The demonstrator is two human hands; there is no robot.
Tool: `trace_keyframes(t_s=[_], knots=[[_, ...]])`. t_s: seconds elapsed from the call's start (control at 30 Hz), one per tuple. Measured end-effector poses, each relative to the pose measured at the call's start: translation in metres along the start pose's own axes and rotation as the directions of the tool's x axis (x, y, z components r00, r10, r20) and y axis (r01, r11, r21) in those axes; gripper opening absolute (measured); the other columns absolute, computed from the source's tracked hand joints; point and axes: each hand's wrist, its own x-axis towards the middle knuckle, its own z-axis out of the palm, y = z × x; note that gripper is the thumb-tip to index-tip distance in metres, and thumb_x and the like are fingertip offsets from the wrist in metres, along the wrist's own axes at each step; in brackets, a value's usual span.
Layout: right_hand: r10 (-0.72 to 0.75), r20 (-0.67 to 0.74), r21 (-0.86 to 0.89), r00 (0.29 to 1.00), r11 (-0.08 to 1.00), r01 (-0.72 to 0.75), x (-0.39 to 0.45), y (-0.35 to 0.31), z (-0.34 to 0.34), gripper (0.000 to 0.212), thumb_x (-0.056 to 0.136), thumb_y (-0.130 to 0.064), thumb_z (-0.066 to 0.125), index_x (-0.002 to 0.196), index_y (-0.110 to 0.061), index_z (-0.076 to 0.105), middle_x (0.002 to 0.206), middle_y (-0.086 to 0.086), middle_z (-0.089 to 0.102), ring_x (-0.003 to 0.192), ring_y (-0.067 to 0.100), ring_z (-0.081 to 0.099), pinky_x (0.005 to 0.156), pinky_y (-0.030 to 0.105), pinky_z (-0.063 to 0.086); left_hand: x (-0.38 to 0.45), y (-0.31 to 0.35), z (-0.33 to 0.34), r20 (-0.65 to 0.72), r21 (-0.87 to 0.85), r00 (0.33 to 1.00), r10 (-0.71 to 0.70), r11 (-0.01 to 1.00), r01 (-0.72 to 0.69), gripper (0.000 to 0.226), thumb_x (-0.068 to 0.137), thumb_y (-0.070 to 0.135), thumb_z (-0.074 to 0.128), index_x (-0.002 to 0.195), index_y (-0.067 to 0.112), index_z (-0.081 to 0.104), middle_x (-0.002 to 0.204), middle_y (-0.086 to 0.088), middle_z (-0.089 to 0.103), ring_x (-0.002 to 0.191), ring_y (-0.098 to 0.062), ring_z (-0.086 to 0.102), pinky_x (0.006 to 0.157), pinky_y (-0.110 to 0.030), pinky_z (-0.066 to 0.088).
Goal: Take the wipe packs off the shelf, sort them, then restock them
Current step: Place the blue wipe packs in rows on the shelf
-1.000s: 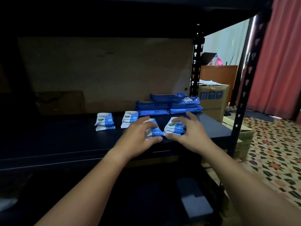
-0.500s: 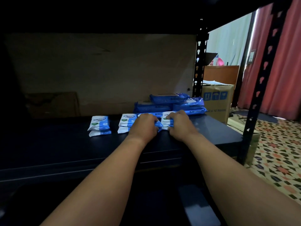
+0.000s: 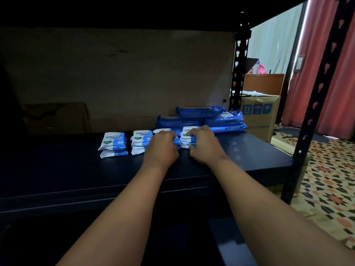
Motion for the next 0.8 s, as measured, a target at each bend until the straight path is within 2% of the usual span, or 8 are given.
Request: trace_keyframes(t_s=[0.17,0.33,0.57,0.73,0.8], knots=[[-0.036,-0.008,0.04,0.999,0.999,0.037,-0.006,-0.003,-0.005,0.049,0.082,-0.012,0.07,0.129,-0.021,0.065,0.134,0.006,0.047,0.116,0.028,0.057,0.098,0.032,0.046,-0.006,-0.001,-0.003,-0.02,0.029,1.0,-0.001,1.0,0.001,0.035,0.086,0.022,0.067,0.121,0.017,0.064,0.12,-0.006,0.062,0.108,-0.027,0.059,0.08,-0.039,0.053],[-0.06,-0.014,0.08,0.998,0.995,0.061,-0.009,-0.006,-0.008,0.046,0.08,-0.014,0.072,0.125,-0.021,0.067,0.132,0.005,0.05,0.117,0.025,0.055,0.097,0.03,0.044,-0.008,-0.001,-0.004,-0.04,0.053,0.999,-0.024,0.998,0.026,0.035,0.085,0.029,0.069,0.119,0.02,0.063,0.12,-0.004,0.061,0.109,-0.025,0.057,0.076,-0.037,0.051],[-0.047,-0.018,0.069,0.999,0.996,0.048,-0.008,-0.006,-0.005,0.048,0.081,-0.016,0.072,0.129,-0.02,0.065,0.131,0.005,0.047,0.115,0.026,0.057,0.1,0.039,0.049,-0.007,-0.002,-0.004,-0.036,0.087,0.999,-0.009,0.996,0.013,0.033,0.087,0.027,0.068,0.118,0.02,0.062,0.12,-0.005,0.06,0.107,-0.026,0.057,0.075,-0.037,0.051],[-0.04,-0.009,0.057,0.999,0.998,0.041,-0.011,-0.008,-0.007,0.048,0.083,-0.015,0.071,0.13,-0.019,0.063,0.131,0.003,0.043,0.114,0.027,0.058,0.1,0.038,0.048,-0.009,0.0,-0.005,-0.045,0.107,0.999,-0.017,0.994,0.022,0.032,0.087,0.029,0.066,0.118,0.023,0.06,0.119,-0.002,0.061,0.107,-0.025,0.057,0.071,-0.037,0.049],[-0.03,-0.011,0.042,1.0,0.999,0.03,-0.012,-0.009,-0.008,0.049,0.084,-0.016,0.071,0.132,-0.019,0.063,0.133,0.003,0.041,0.114,0.028,0.058,0.1,0.037,0.048,-0.009,-0.001,-0.006,-0.048,0.097,0.999,0.002,0.995,0.002,0.031,0.087,0.027,0.066,0.117,0.023,0.061,0.119,-0.001,0.062,0.108,-0.024,0.058,0.074,-0.037,0.051]])
